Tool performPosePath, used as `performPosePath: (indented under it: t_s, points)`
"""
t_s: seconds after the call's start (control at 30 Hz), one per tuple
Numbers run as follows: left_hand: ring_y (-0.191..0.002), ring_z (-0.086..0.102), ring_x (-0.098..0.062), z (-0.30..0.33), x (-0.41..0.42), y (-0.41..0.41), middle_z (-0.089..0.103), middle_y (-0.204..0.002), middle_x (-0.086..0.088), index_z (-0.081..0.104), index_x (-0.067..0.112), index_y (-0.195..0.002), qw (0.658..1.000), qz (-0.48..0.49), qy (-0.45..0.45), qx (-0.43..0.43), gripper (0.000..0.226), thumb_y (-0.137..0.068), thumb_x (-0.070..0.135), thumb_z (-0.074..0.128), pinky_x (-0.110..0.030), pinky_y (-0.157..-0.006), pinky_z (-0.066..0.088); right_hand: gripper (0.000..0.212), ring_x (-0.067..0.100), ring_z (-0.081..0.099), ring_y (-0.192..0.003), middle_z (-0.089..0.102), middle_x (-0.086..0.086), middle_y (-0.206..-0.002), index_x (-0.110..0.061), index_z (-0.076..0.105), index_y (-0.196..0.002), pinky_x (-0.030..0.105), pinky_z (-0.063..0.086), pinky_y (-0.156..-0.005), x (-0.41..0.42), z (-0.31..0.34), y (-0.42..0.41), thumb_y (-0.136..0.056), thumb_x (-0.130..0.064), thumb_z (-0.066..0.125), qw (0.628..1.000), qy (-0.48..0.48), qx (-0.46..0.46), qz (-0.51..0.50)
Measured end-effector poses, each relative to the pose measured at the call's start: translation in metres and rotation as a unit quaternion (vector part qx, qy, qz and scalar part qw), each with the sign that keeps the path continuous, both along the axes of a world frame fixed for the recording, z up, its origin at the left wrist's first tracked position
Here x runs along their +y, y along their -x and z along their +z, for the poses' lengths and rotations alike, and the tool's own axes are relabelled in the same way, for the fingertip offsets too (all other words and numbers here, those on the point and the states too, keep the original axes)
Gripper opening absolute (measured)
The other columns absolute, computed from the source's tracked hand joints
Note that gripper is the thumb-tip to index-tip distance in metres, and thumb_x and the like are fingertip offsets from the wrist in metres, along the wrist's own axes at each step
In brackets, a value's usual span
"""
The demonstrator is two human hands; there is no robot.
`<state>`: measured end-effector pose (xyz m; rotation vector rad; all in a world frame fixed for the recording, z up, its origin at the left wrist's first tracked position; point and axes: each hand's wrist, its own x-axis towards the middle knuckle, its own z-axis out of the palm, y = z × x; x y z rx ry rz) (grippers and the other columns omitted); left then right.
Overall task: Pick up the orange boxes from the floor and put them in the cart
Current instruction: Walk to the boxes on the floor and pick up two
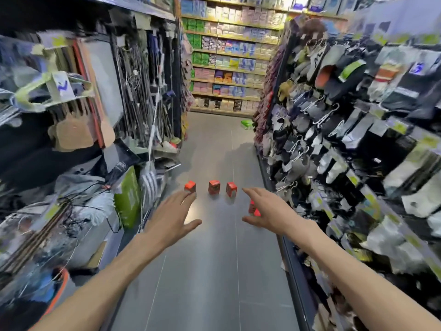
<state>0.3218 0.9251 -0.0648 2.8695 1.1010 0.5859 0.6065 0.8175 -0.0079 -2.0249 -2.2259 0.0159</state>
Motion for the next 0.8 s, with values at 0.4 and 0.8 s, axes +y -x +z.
performPosePath:
  t_s: [0.4, 0.8]
  points:
    - [-0.131, 0.044, -0.025, 0.008, 0.34, -0.113, 0.049, -0.14, -0.004, 0.041, 0.017, -0.144, 0.999, 0.023, -0.02, 0.034, 0.076, -0.085, 0.063, 0.054, -0.04, -0.108, 0.034, 0.085, 0.032, 0.047, -0.129, 0.046, 0.01, -0.147, -0.013, 0.029, -0.152, 0.043, 0.042, -0.103, 0.342, -0.01, -0.131, -0.087, -0.047, 0.071, 1.0, -0.002, 0.019, -0.001]
    - [-0.129, 0.046, -0.024, -0.014, 0.644, -0.199, 0.05, -0.142, -0.004, 0.036, 0.015, -0.146, 0.998, 0.046, -0.006, 0.037, 0.081, -0.085, 0.063, 0.058, -0.04, -0.108, 0.037, 0.084, 0.03, 0.046, -0.132, 0.042, 0.009, -0.152, -0.013, 0.031, -0.152, 0.038, 0.039, -0.106, 0.659, -0.022, -0.212, -0.087, -0.045, 0.073, 0.999, -0.003, 0.033, 0.034]
